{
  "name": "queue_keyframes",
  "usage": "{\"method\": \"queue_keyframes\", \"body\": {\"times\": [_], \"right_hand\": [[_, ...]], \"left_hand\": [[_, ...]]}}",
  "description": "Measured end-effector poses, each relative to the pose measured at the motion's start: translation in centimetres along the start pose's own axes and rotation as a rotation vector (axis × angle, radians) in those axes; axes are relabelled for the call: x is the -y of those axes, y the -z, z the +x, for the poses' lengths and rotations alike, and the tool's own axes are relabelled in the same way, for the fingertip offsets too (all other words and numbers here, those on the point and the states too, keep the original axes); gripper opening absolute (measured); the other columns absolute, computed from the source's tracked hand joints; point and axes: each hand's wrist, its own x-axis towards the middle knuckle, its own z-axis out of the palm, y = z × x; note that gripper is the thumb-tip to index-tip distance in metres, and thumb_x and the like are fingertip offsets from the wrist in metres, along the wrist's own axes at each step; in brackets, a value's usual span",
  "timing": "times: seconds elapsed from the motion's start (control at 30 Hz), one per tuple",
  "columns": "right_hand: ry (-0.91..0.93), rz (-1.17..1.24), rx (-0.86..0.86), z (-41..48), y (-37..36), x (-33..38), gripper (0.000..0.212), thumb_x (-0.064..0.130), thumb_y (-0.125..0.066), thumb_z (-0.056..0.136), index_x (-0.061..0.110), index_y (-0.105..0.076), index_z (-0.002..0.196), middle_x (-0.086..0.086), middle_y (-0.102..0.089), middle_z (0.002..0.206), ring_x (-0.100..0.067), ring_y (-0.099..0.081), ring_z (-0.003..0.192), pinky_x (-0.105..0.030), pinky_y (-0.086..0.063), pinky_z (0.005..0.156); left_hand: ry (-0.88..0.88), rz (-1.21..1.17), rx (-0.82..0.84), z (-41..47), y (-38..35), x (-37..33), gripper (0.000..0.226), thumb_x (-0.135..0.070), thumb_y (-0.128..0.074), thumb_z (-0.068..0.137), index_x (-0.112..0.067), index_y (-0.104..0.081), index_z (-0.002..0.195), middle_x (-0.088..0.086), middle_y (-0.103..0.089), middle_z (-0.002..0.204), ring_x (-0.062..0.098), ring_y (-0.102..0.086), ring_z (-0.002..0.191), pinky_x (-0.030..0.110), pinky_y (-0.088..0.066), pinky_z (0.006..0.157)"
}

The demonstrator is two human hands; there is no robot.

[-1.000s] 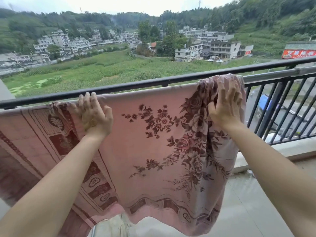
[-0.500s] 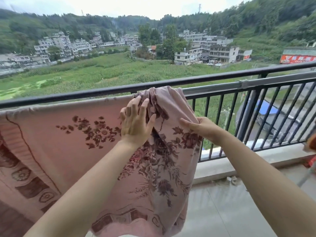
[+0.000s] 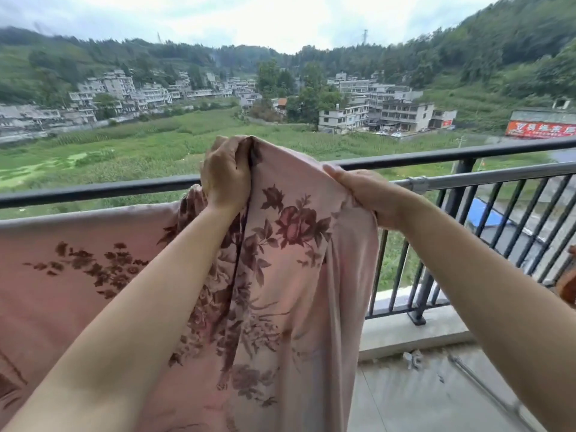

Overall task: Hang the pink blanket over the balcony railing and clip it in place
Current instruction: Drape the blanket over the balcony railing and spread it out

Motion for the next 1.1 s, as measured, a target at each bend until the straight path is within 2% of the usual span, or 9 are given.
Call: {"method": "queue_keyframes", "body": {"times": [0.17,0.37,0.5,0.57,0.63,0.73,0.83,0.97,1.1], "right_hand": [[0.035,-0.065,-0.291,3.8,5.7,3.5,0.039,0.057,-0.067,0.085,0.02,-0.079,0.079,-0.01,-0.077,0.09,-0.024,-0.074,0.074,-0.034,-0.061,0.068],[-0.134,-0.9,-0.56,7.3,14.3,2.1,0.073,0.081,-0.042,0.082,0.015,-0.068,0.066,-0.009,-0.066,0.075,-0.02,-0.062,0.065,-0.025,-0.044,0.053],[-0.285,-1.03,-0.71,7.7,22.3,-0.8,0.077,0.072,-0.043,0.089,0.002,-0.074,0.101,-0.024,-0.066,0.118,-0.037,-0.062,0.108,-0.036,-0.048,0.083],[-0.321,-0.937,-0.655,8.1,24.0,-1.8,0.08,0.068,-0.047,0.09,-0.004,-0.063,0.122,-0.026,-0.061,0.129,-0.04,-0.059,0.116,-0.04,-0.048,0.096],[-0.316,-0.689,-0.517,8.4,24.5,-2.2,0.072,0.061,-0.06,0.087,-0.002,-0.062,0.122,-0.02,-0.067,0.118,-0.037,-0.067,0.102,-0.046,-0.054,0.094],[-0.309,-0.417,-0.187,8.1,24.7,-2.2,0.049,0.044,-0.073,0.084,0.003,-0.069,0.112,-0.015,-0.075,0.102,-0.032,-0.073,0.092,-0.05,-0.057,0.09],[-0.327,-0.309,0.064,7.4,25.1,-2.9,0.037,0.029,-0.071,0.084,0.003,-0.069,0.111,-0.015,-0.075,0.105,-0.033,-0.072,0.098,-0.051,-0.054,0.094],[-0.282,-0.127,0.09,6.9,26.1,-3.4,0.031,0.015,-0.057,0.092,-0.003,-0.055,0.117,-0.021,-0.07,0.1,-0.028,-0.069,0.074,-0.041,-0.056,0.078],[-0.193,0.098,0.063,6.3,27.0,-3.3,0.031,0.005,-0.044,0.098,-0.009,-0.045,0.125,-0.016,-0.059,0.091,-0.016,-0.064,0.051,-0.027,-0.056,0.053]], "left_hand": [[-0.021,0.059,0.215,3.9,-5.3,-0.8,0.029,-0.03,-0.048,0.099,-0.013,-0.068,0.086,0.009,-0.069,0.087,0.025,-0.06,0.077,0.031,-0.042,0.061],[0.028,0.424,0.434,5.0,-11.1,0.8,0.028,-0.033,-0.046,0.099,-0.018,-0.067,0.087,0.011,-0.069,0.098,0.028,-0.06,0.086,0.031,-0.042,0.07],[0.074,0.538,0.621,4.9,-12.1,1.3,0.025,-0.037,-0.05,0.097,-0.021,-0.066,0.086,0.01,-0.07,0.101,0.029,-0.061,0.089,0.038,-0.052,0.08],[0.067,0.6,0.69,4.4,-12.1,0.7,0.024,-0.039,-0.051,0.096,-0.024,-0.069,0.095,0.006,-0.07,0.103,0.03,-0.062,0.095,0.039,-0.053,0.081],[0.085,0.692,0.679,3.7,-11.7,0.2,0.02,-0.037,-0.054,0.095,-0.027,-0.071,0.095,0.002,-0.07,0.1,0.026,-0.062,0.09,0.035,-0.052,0.075],[0.067,0.759,0.39,2.8,-10.7,-1.2,0.018,-0.024,-0.054,0.095,-0.019,-0.071,0.095,0.007,-0.069,0.098,0.027,-0.062,0.084,0.033,-0.051,0.068],[0.003,0.542,0.079,0.3,-11.4,-5.3,0.024,-0.029,-0.054,0.095,-0.012,-0.069,0.088,0.007,-0.069,0.082,0.021,-0.06,0.068,0.027,-0.043,0.06],[-0.1,0.29,0.046,-5.9,-15.8,-13.9,0.042,-0.037,-0.05,0.097,-0.019,-0.05,0.059,-0.007,-0.044,0.049,0.011,-0.042,0.044,0.021,-0.026,0.046],[-0.135,0.238,0.18,-13.5,-21.5,-20.4,0.054,-0.055,-0.047,0.093,-0.019,-0.047,0.052,-0.009,-0.045,0.049,0.012,-0.047,0.048,0.027,-0.038,0.045]]}}
